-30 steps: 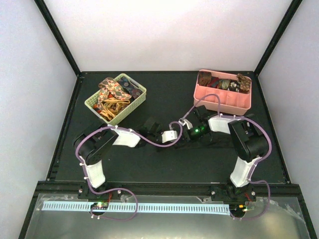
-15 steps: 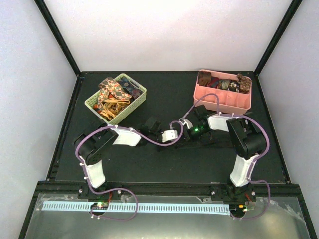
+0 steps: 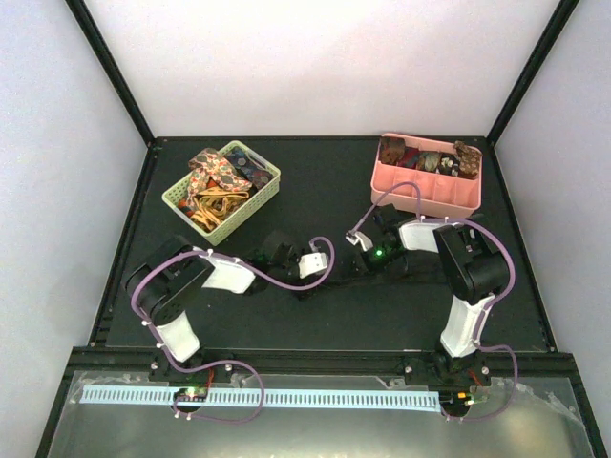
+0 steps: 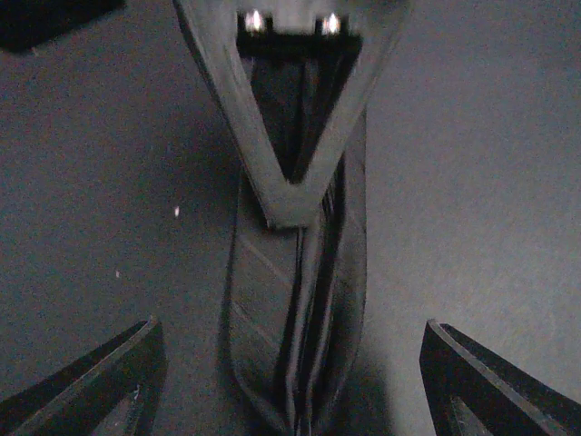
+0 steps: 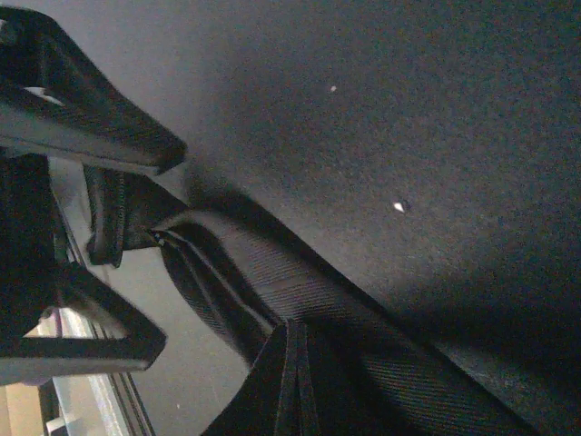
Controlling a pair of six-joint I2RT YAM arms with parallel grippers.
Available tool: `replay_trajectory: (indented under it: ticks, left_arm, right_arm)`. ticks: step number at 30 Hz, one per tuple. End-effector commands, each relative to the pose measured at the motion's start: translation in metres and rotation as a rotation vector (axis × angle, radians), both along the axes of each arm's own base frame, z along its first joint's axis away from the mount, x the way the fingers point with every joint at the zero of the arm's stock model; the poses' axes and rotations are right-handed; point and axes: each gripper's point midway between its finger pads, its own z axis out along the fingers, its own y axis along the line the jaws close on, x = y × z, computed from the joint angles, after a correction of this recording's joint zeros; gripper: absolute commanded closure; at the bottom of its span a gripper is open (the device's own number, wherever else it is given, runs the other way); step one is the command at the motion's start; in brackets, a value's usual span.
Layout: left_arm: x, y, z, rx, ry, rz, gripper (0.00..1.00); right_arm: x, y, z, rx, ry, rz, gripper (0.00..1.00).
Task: Roll the ties
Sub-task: Roll the tie at the center of the board.
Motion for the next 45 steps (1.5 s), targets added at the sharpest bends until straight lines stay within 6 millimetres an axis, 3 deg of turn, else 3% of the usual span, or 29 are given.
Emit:
replay_trajectory:
  ticks: [1,3,6,7,8,10,12,15,17,22,25,29,32,35,40,45]
  left_arm:
    - [0.0,-0.02,0.029,-0.174,-0.039,-0.057,0.2]
    - [-0.002,-0.024,0.028,-0.208,-0.04,-0.075,0.21]
    - [0.005,-0.028,0.018,-0.18,0.022,-0.052,0.43]
    - [0.005,-0.029,0.018,-0.179,0.025,-0.057,0.46]
    - [0.005,-0.027,0.018,-0.18,0.02,-0.054,0.44]
    - [0.0,-0.019,0.026,-0.194,0.01,-0.044,0.31]
    - [-0.003,-0.008,0.045,-0.213,-0.026,-0.031,0.24]
    - [-0.004,0.011,0.053,-0.208,-0.018,0.023,0.2]
    - [0.002,0.025,0.043,-0.184,0.051,0.079,0.2]
    - [-0.004,0.031,0.033,-0.123,0.189,0.046,0.22]
    - [-0.007,0.037,0.055,-0.099,0.142,-0.004,0.27]
    - [0.012,0.036,0.088,-0.081,0.205,0.02,0.33]
    - [0.014,0.035,0.096,0.099,0.165,-0.016,0.38]
    - [0.006,0.054,0.085,0.256,0.174,-0.035,0.38]
    - [-0.028,0.082,0.036,0.397,0.217,-0.105,0.31]
    - [-0.019,0.079,0.011,0.485,0.25,-0.065,0.38]
  right_arm:
    - [-0.004,-0.007,-0.011,-0.041,0.002,0.007,0.98]
    - [-0.004,-0.007,-0.011,-0.043,-0.003,0.007,0.98]
    - [-0.003,-0.007,-0.012,-0.039,0.003,0.004,0.98]
    - [-0.004,-0.007,-0.012,-0.038,0.004,0.003,0.98]
    - [-0.004,-0.008,-0.012,-0.039,0.004,0.002,0.98]
    - [-0.003,-0.008,-0.013,-0.044,0.004,-0.001,0.98]
    - [-0.002,-0.008,-0.014,-0.049,0.005,0.0,0.98]
    - [-0.002,-0.008,-0.016,-0.056,0.011,-0.001,0.98]
    - [-0.002,-0.009,-0.017,-0.059,0.017,-0.002,0.98]
    - [-0.003,-0.008,-0.018,-0.058,0.025,-0.003,0.98]
    - [-0.003,-0.009,-0.018,-0.059,0.024,-0.002,0.98]
    - [-0.003,-0.009,-0.016,-0.057,0.018,-0.003,0.98]
    - [-0.004,-0.009,-0.015,-0.055,0.017,0.001,0.98]
    - [-0.004,-0.008,-0.013,-0.044,0.015,0.001,0.98]
    - [-0.003,-0.005,-0.01,-0.025,0.015,0.002,0.98]
    - [-0.003,-0.005,-0.012,-0.026,0.021,0.001,0.98]
